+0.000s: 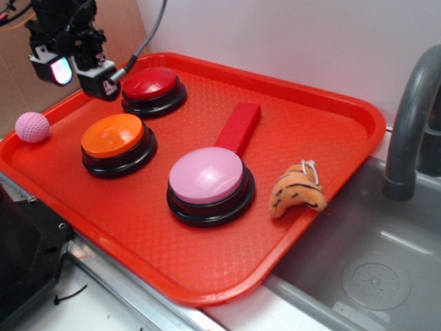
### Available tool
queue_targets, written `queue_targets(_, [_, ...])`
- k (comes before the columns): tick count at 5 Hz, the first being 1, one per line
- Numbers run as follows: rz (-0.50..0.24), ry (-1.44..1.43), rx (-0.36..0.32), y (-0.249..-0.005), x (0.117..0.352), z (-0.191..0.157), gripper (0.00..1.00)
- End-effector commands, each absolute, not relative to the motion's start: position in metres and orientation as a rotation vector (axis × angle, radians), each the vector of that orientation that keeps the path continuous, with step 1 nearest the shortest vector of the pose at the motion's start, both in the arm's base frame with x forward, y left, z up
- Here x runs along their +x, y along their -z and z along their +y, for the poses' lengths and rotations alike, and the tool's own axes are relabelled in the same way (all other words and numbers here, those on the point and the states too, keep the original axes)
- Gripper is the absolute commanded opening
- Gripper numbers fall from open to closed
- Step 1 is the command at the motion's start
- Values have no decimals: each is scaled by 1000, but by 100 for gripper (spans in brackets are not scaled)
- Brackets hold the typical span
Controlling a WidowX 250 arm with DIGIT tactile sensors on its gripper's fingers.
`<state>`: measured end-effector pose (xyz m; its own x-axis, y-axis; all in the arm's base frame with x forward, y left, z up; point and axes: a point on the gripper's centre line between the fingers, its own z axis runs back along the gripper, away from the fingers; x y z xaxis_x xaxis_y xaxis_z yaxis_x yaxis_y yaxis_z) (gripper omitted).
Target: Push the orange button.
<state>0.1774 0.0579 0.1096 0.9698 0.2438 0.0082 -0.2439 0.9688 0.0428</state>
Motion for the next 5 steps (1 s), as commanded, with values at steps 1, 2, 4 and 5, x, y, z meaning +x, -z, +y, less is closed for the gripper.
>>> queue_targets(1, [-80,-266,53,-135,178,67,100])
queue_targets(2, [-85,-267,55,-141,177,67,100])
queue_targets(4, [-95,-292,59,-157,170,69,100])
queue_targets(5, [-88,-307,71,-158,168,73,100])
